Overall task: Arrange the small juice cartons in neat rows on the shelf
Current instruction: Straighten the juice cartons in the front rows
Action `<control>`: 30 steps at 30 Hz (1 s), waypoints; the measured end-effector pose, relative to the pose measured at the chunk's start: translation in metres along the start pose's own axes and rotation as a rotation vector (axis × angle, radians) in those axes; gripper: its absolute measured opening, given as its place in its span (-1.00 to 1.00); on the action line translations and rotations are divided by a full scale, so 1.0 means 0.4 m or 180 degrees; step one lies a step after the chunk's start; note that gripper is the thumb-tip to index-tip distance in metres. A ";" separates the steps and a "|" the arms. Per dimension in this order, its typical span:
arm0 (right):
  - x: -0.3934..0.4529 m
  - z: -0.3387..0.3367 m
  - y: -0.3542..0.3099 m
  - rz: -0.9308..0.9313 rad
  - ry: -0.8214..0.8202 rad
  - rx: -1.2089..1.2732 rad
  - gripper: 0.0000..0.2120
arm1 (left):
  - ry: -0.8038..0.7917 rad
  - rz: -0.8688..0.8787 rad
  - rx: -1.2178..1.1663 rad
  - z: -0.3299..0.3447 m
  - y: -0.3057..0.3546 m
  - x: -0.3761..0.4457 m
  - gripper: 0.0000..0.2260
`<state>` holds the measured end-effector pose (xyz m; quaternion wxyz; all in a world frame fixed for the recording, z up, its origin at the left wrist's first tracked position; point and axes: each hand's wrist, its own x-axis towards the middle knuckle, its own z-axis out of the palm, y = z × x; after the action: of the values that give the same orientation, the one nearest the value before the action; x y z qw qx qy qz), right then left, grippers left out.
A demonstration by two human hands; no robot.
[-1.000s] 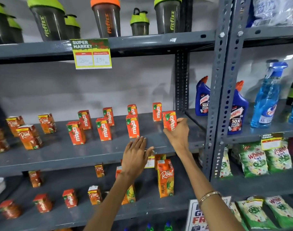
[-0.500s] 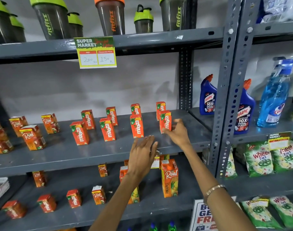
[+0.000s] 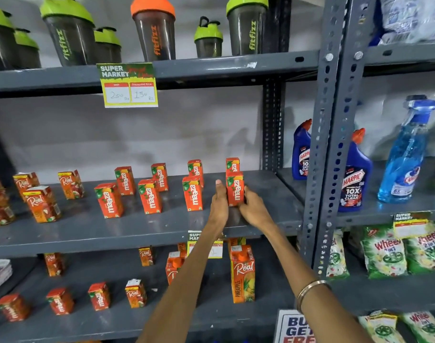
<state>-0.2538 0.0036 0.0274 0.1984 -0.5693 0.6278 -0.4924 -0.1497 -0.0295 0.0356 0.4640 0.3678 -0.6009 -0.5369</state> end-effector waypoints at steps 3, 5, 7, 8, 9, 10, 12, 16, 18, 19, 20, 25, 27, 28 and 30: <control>0.000 -0.006 0.002 0.0001 -0.0049 0.0122 -0.59 | -0.0067 0.0041 -0.0009 -0.006 0.001 0.003 -0.50; 0.000 -0.012 0.005 0.0007 -0.0078 0.0245 -0.60 | -0.0114 0.0097 -0.0018 -0.004 -0.005 0.004 -0.44; -0.003 -0.012 0.003 0.0037 -0.0104 0.0337 -0.59 | -0.0154 0.0105 -0.0028 -0.004 -0.006 0.002 -0.44; -0.004 -0.012 0.003 0.0045 -0.0099 0.0362 -0.59 | -0.0184 0.0108 -0.0001 -0.002 -0.005 0.000 -0.47; -0.004 -0.012 0.002 0.0057 -0.0095 0.0366 -0.59 | -0.0203 0.0101 0.0035 -0.001 -0.001 -0.003 -0.49; -0.004 -0.012 0.000 0.0054 -0.0103 0.0363 -0.59 | -0.0199 0.0074 0.0046 0.000 0.004 -0.008 -0.48; -0.002 -0.012 0.000 0.0072 -0.0111 0.0334 -0.58 | -0.0191 0.0067 0.0092 0.003 0.008 -0.017 -0.40; -0.009 0.035 -0.027 0.0020 -0.0127 0.0260 -0.55 | 0.0050 -0.0035 0.0057 -0.040 0.023 -0.039 -0.41; -0.014 0.063 -0.037 0.0020 -0.0024 0.0261 -0.46 | 0.0238 -0.0004 0.0078 -0.063 0.027 -0.045 -0.44; -0.020 0.065 -0.035 0.0033 0.0120 0.0216 -0.38 | 0.0316 0.0083 0.0182 -0.067 0.028 -0.053 -0.48; -0.032 0.063 -0.032 0.0022 0.0362 0.0147 -0.31 | 0.0380 0.0225 0.0245 -0.066 0.022 -0.066 -0.54; -0.121 0.058 -0.026 -0.0897 0.1575 0.0380 -0.46 | 0.0665 0.0872 -0.0195 -0.109 -0.001 -0.145 -0.71; -0.145 0.098 -0.054 -0.1085 0.1580 0.0549 -0.49 | 0.0853 0.1085 -0.0239 -0.162 0.002 -0.171 -0.68; -0.151 0.133 -0.079 -0.1136 0.1506 0.0611 -0.49 | 0.0978 0.1134 -0.0277 -0.204 0.003 -0.178 -0.68; -0.153 0.202 -0.131 -0.1167 0.1389 0.0670 -0.51 | 0.1164 0.1168 -0.0237 -0.282 0.007 -0.178 -0.68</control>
<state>-0.1444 0.0346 0.0171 0.0246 -0.5301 0.4879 -0.6930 -0.0208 0.0034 0.0260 0.6677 0.3264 -0.5436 -0.3901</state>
